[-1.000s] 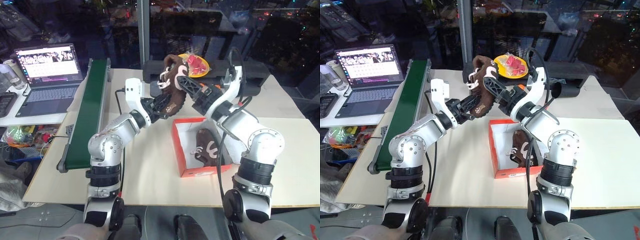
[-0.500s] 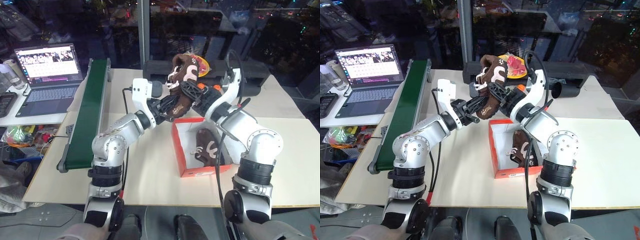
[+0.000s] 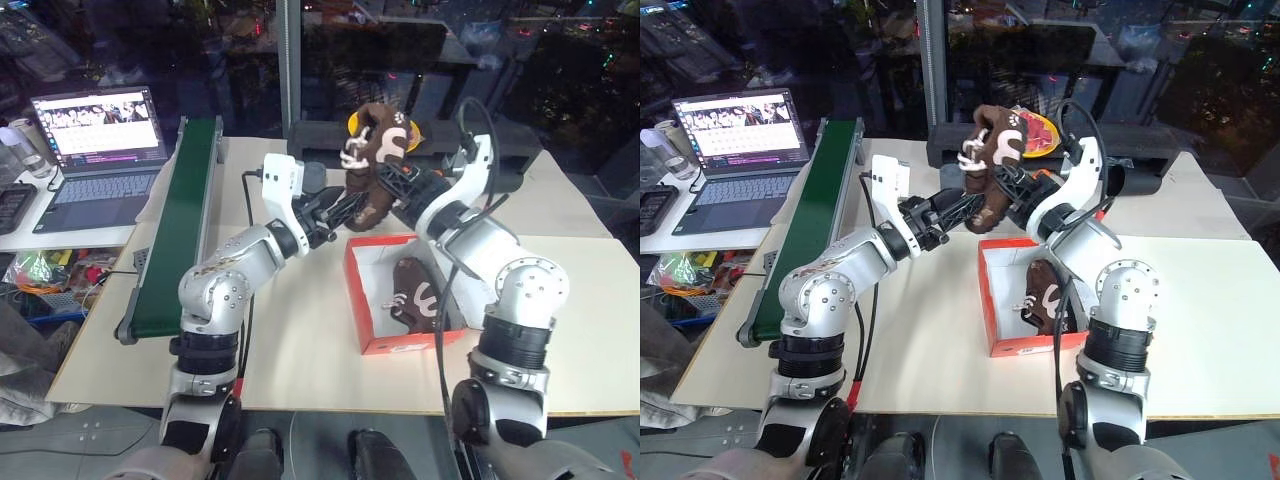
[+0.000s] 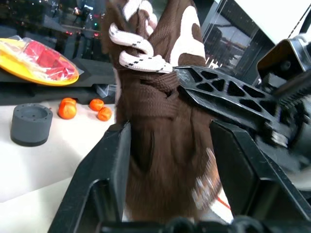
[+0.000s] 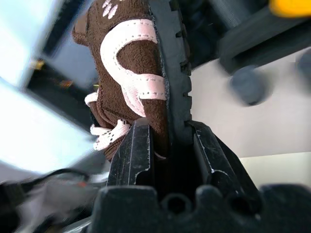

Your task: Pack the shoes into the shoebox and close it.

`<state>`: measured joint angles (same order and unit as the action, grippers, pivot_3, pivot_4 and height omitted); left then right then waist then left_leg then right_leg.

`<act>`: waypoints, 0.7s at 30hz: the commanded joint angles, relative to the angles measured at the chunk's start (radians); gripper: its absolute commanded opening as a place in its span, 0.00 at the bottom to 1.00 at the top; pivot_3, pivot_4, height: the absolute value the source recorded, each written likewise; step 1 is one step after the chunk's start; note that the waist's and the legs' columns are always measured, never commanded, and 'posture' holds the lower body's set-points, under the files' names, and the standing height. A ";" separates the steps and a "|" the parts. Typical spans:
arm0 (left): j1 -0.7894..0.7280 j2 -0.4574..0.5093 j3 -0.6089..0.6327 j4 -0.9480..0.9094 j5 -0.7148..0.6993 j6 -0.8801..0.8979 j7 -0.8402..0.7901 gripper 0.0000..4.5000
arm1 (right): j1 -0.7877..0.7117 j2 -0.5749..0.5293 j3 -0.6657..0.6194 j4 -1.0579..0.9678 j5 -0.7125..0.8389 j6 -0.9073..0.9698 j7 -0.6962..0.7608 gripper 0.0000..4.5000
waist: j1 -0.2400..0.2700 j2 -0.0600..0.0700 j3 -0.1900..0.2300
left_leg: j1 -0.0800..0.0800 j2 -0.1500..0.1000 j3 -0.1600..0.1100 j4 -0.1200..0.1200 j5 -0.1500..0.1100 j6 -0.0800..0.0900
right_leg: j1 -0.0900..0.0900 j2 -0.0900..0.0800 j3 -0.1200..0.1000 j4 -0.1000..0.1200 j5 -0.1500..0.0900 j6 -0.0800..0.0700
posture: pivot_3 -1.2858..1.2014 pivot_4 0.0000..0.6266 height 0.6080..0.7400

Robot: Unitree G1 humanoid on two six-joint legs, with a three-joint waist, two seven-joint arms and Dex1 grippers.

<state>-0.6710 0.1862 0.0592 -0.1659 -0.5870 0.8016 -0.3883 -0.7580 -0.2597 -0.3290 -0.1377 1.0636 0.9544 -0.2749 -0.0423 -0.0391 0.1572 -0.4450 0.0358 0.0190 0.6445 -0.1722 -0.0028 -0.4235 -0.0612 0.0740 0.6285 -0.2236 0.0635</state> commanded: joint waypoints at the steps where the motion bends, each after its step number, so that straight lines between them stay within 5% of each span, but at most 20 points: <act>1: 0.026 0.096 -0.065 0.003 0.111 -0.090 -0.051 0.61 | -0.065 -0.087 -0.007 -0.001 -0.018 0.071 -0.020 0.17 | -0.002 0.001 0.001 | 0.000 0.000 0.000 0.000 0.000 0.000 | 0.000 0.000 0.000 0.000 0.000 0.000 | 0.52 0.24 1.00; 10: 0.071 0.236 -0.120 -0.009 0.122 -0.148 -0.260 0.61 | -0.082 -0.186 0.020 0.090 -0.012 0.443 -0.032 0.17 | 0.000 0.001 0.001 | 0.000 0.001 0.001 -0.001 0.000 0.000 | 0.000 0.000 0.000 -0.001 0.000 -0.001 | 0.52 0.24 1.00; 21: 0.063 0.247 -0.109 -0.012 0.150 -0.164 -0.267 0.61 | 0.039 -0.103 0.076 0.126 -0.196 0.507 0.009 0.17 | -0.001 0.001 0.001 | 0.000 0.000 0.001 -0.001 0.000 0.000 | 0.000 0.000 0.000 -0.001 0.000 -0.001 | 0.52 0.24 1.00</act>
<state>-0.5900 0.4336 -0.0626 -0.1410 -0.4349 0.6526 -0.6577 -0.7350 -0.3762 -0.2646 0.0024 0.8983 1.4727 -0.2777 -0.0434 -0.0378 0.1578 -0.4452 0.0364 0.0195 0.6434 -0.1722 -0.0026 -0.4237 -0.0609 0.0744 0.6278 -0.2240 0.0630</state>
